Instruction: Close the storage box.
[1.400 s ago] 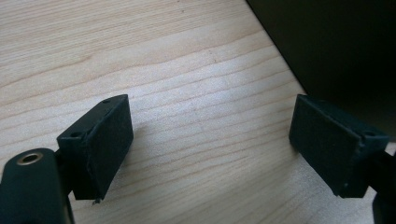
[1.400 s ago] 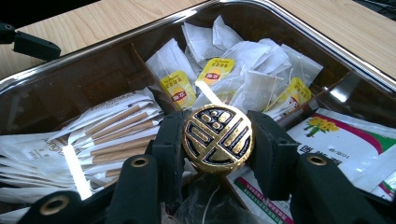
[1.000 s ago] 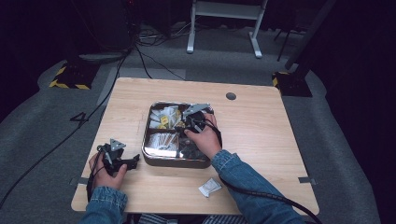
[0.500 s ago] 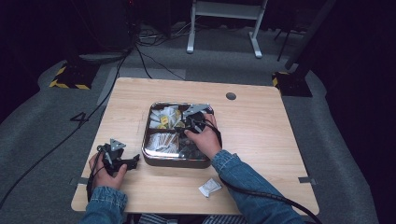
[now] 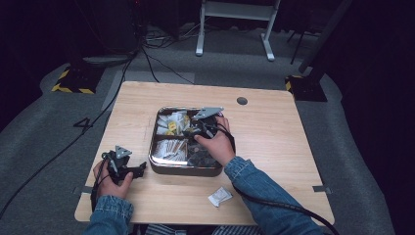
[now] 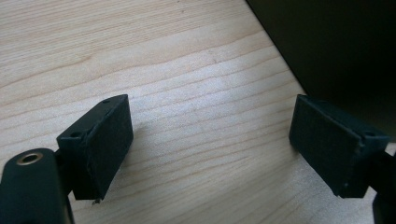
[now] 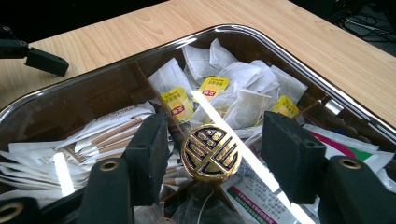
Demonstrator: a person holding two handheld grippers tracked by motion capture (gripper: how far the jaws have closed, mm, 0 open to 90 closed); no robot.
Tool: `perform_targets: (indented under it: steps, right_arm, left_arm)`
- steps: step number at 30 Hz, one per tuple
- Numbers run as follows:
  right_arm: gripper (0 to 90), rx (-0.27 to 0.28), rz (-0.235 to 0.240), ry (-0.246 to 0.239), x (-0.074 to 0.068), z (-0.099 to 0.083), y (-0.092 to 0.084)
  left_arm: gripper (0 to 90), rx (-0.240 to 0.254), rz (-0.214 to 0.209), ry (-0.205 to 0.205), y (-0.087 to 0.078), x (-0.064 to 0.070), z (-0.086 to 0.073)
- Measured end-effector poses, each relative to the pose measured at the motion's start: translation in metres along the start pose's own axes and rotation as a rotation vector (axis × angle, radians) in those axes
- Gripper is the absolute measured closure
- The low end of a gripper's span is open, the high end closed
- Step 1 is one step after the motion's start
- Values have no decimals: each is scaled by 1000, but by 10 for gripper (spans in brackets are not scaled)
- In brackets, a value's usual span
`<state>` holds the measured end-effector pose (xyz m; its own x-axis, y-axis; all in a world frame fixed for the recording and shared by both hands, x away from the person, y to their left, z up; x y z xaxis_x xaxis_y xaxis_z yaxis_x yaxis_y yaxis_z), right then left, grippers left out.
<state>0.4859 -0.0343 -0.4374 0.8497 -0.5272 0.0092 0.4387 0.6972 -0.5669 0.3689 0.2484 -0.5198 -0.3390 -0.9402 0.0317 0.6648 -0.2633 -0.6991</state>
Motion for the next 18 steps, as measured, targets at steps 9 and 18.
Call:
perform_targets:
  steps: [9, 18]
  right_arm:
    - [411, 10, 6, 0, 2, 4, -18]
    - [398, -2, 10, 17, 8, 0, -39]
  left_arm:
    - [139, -1, 0, 1, 0, 0, 0]
    - [138, -2, 3, 0, 0, 0, 0]
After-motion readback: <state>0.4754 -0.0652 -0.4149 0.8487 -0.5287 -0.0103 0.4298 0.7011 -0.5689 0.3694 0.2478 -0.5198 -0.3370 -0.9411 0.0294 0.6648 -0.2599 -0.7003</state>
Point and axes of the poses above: each handheld gripper's, and its own axes: y roughly forward along the jaws, z roughly out of its top, x roughly to its right, the point moved 2 cm from there along y, roughly forward along the jaws, and after that the axes turned 2 degrees about x, right-handed, at the moved point
